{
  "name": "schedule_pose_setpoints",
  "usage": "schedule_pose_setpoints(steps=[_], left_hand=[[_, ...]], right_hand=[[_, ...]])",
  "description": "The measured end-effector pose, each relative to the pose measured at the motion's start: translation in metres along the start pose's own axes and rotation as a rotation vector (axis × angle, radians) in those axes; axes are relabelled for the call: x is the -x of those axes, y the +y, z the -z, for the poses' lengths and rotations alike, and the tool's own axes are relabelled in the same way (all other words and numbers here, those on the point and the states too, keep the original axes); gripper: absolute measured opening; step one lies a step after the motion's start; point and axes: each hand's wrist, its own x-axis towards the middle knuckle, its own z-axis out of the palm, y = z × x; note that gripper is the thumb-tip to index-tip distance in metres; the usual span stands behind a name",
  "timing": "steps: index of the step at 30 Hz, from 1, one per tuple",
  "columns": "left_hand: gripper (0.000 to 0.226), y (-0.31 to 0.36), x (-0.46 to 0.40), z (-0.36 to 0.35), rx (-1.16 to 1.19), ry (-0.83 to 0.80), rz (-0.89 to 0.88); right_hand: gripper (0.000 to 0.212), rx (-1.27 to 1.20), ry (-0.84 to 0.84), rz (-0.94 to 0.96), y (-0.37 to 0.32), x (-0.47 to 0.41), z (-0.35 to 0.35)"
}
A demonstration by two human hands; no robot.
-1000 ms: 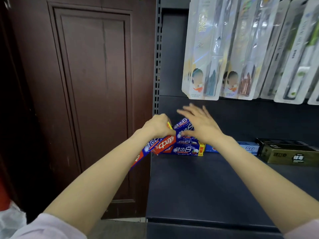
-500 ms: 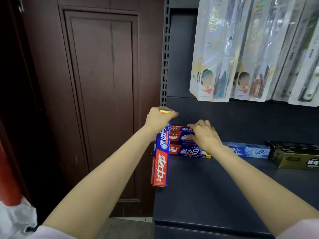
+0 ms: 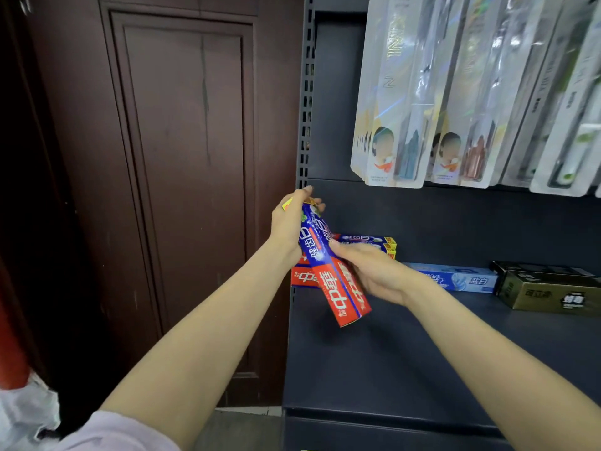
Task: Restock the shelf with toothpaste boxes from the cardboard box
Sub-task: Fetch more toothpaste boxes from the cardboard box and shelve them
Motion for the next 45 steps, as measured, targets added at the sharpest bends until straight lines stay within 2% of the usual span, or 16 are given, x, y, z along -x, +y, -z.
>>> schedule_pose_setpoints(steps=[3, 5, 8, 12, 14, 16, 18, 20, 23, 24, 27, 32, 35, 41, 45], left_hand=[[0.058, -0.001, 0.003, 0.002, -0.085, -0.058, 0.077], [0.059, -0.004, 0.009, 0.005, -0.233, -0.111, 0.037], [0.057, -0.003, 0.015, 0.012, -0.373, -0.143, -0.025], [0.055, 0.002, 0.023, 0.016, -0.668, -0.324, -0.009], [0.056, 0.006, 0.025, 0.017, -0.798, -0.346, -0.088], [0.058, 0.011, 0.025, 0.019, -0.990, -0.371, -0.176], [0.059, 0.014, 0.023, 0.020, -1.188, -0.430, -0.235], [0.059, 0.012, 0.024, 0.019, -1.330, -0.510, -0.293], [0.055, 0.003, 0.025, 0.015, -1.454, -0.576, -0.382], [0.054, -0.003, 0.024, 0.014, -1.490, -0.588, -0.411], [0.057, -0.021, 0.022, 0.016, -1.603, -0.547, -0.506], [0.077, -0.050, 0.018, 0.026, -1.991, -0.370, -0.702], [0.079, -0.058, 0.016, 0.028, -1.994, -0.324, -0.709], [0.075, -0.062, 0.023, 0.021, -1.981, -0.290, -0.718], [0.064, -0.068, 0.042, 0.002, -1.961, -0.292, -0.708]], right_hand=[[0.043, -0.091, 0.139, 0.125, -0.003, -0.003, 0.005], [0.042, -0.121, 0.201, 0.163, -0.003, -0.005, 0.011], [0.037, -0.028, 0.258, 0.184, -0.003, -0.005, 0.013], [0.037, -0.086, 0.327, 0.234, -0.004, -0.006, 0.005], [0.047, 0.182, 0.554, 0.288, -0.004, -0.007, 0.007], [0.075, 0.579, 0.795, 0.374, -0.005, -0.004, 0.013], [0.107, 0.934, 0.896, 0.447, -0.006, 0.003, 0.016], [0.111, 1.162, 0.830, 0.481, -0.004, 0.007, 0.020], [0.074, 1.427, 0.524, 0.409, 0.005, 0.007, 0.029], [0.064, 1.448, 0.479, 0.365, 0.009, 0.007, 0.031], [0.054, 1.349, 0.516, 0.302, 0.024, 0.010, 0.033], [0.060, 1.468, 0.657, 0.256, 0.051, 0.006, 0.033], [0.070, 1.437, 0.629, 0.193, 0.063, 0.003, 0.034], [0.062, 1.389, 0.575, 0.184, 0.070, 0.004, 0.036], [0.057, 1.228, 0.554, 0.187, 0.066, 0.018, 0.044]])
